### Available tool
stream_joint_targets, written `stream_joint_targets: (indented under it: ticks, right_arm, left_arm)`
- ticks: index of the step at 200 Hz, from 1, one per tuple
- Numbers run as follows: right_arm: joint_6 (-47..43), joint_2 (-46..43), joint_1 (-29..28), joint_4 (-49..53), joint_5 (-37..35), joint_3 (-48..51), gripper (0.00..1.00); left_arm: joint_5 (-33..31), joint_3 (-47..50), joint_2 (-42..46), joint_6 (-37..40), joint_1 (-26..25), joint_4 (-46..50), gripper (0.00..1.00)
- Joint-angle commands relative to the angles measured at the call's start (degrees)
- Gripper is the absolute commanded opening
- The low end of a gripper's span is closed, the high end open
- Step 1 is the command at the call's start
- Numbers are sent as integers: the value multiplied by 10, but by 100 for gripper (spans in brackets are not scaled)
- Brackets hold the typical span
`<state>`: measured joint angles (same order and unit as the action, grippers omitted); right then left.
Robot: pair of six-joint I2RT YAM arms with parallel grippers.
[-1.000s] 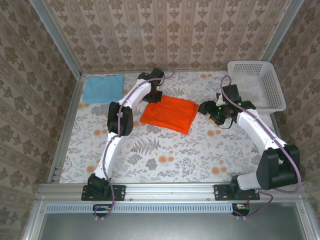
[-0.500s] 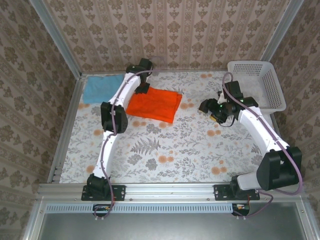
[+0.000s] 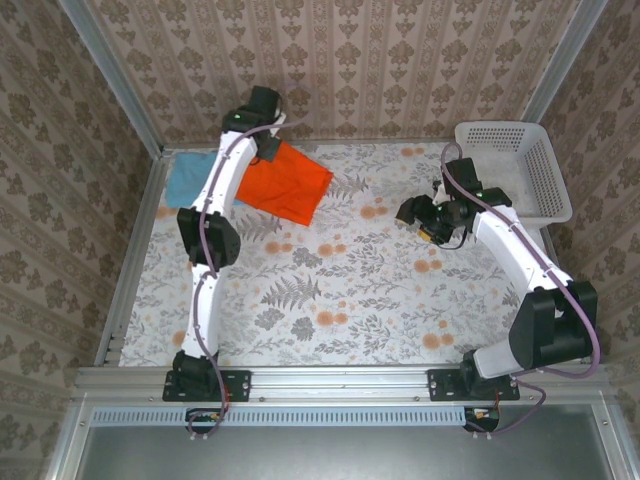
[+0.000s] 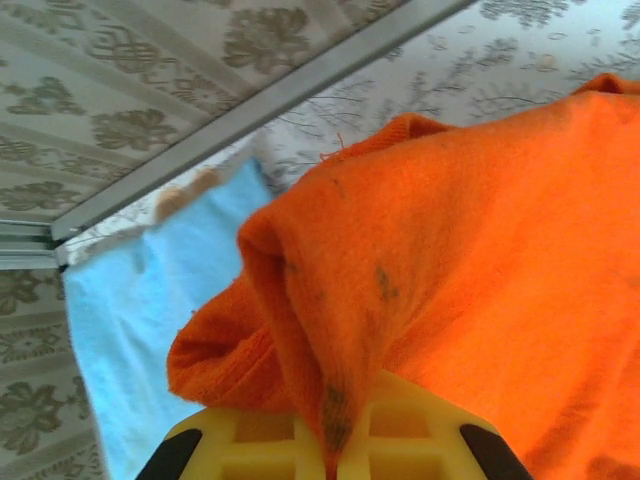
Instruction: Fold and stack the t-shirts
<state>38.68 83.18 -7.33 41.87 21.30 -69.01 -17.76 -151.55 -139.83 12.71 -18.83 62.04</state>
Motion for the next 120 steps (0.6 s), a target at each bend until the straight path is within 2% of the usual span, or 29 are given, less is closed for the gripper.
stream_joint_targets:
  ticks: [1, 28, 57, 120]
  right_arm:
    - [3, 13, -1, 19, -11, -22, 66]
    - [3, 20, -5, 21, -14, -30, 65]
    - [8, 32, -10, 21, -14, -39, 65]
    - [5, 66, -26, 30, -15, -72, 65]
  left_arm:
    - [11, -22, 26, 45, 28, -21, 0]
    - [53, -38, 31, 54, 53, -14, 0]
    - [47, -39, 34, 81, 67, -27, 0]
    - [79, -48, 45, 67, 126, -10, 0]
